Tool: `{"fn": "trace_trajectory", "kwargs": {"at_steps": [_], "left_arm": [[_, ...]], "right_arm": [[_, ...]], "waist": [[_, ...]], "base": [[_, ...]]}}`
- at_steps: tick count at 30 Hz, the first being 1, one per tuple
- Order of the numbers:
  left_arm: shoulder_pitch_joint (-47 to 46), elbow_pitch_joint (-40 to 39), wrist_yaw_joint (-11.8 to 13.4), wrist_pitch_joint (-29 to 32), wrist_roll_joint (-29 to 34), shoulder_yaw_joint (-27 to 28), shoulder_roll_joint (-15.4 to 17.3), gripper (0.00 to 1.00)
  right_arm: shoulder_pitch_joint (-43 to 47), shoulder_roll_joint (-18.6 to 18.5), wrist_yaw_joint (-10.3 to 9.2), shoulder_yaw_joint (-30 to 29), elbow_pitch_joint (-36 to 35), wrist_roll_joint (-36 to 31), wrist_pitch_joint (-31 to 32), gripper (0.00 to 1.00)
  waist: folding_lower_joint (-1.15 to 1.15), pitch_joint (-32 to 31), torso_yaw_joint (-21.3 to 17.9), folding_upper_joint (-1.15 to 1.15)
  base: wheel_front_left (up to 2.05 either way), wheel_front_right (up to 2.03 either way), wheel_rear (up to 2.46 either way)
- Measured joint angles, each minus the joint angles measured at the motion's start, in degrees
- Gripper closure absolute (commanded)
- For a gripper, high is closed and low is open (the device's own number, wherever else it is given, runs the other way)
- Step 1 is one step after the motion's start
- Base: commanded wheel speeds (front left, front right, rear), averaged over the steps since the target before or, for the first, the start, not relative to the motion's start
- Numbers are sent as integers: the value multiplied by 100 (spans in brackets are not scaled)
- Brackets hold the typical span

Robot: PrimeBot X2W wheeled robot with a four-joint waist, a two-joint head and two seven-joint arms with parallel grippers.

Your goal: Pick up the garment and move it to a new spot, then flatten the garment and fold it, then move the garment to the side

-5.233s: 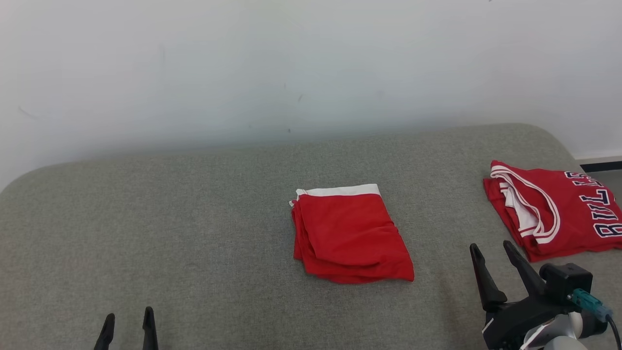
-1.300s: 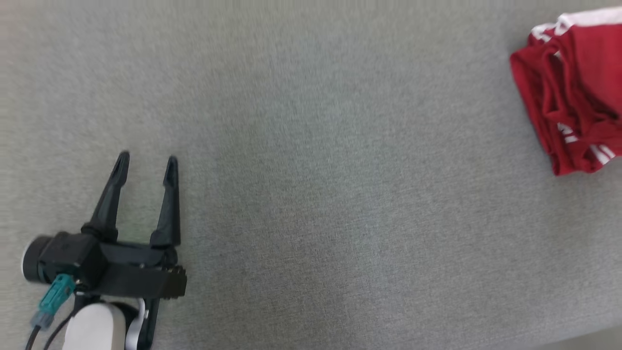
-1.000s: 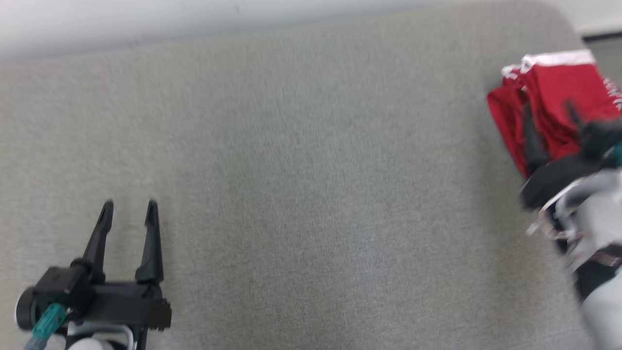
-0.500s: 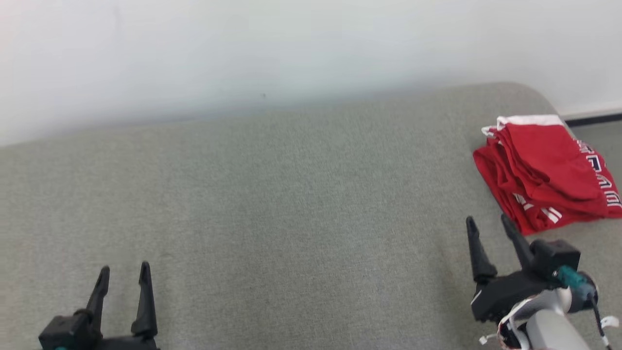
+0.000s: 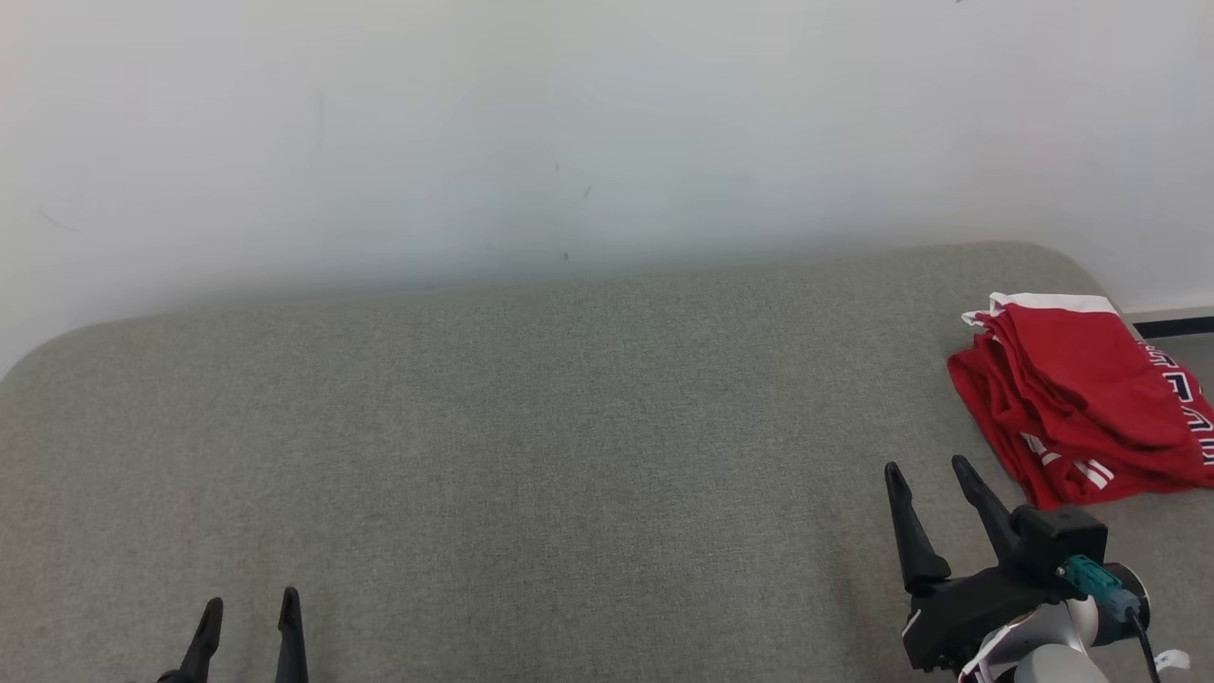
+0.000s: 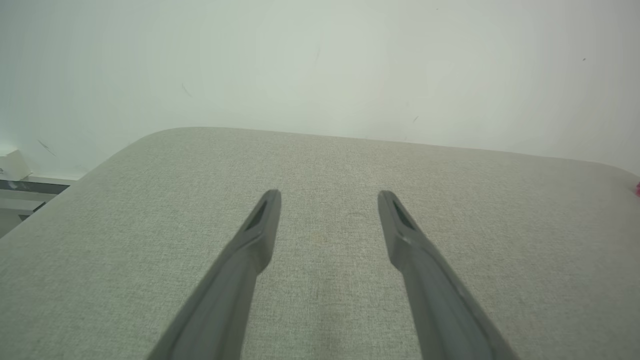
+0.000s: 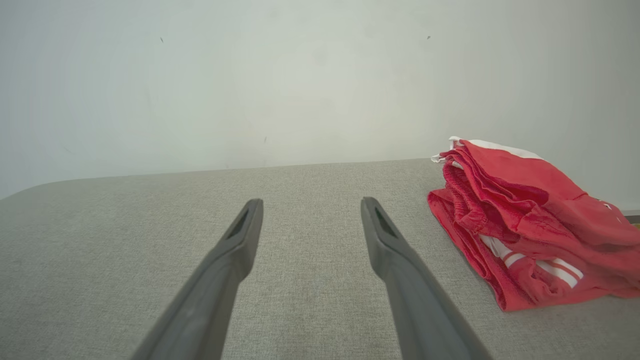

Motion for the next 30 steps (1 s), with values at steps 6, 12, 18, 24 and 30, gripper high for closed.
{"fn": "trace_trajectory", "kwargs": {"at_steps": [6,12,18,24,30], "left_arm": [[19,5,-3,0,23,4,-24,0],[15,5,-7,0,23,-3,-38,0],[13,2,-11,0,23,-16,-53,0],[13,-21,-12,0,24,-34,-59,0],[13,-76,-12,0,24,-43,-63,0]], "right_arm": [[71,-55,-1,-129,-210,-40,183,0],[153,-60,-1,-180,-255,-41,248,0],[177,-11,-1,-232,-352,-93,343,0],[181,-2,-1,-224,-447,-97,405,0],[185,-2,-1,-219,-491,-97,448,0]], "waist": [[0,-68,52,1],[1,-77,58,1],[1,-74,49,1],[1,-66,61,1],[1,-65,83,1]], "base": [[0,0,0],[0,0,0],[0,0,0],[0,0,0],[0,0,0]]}}
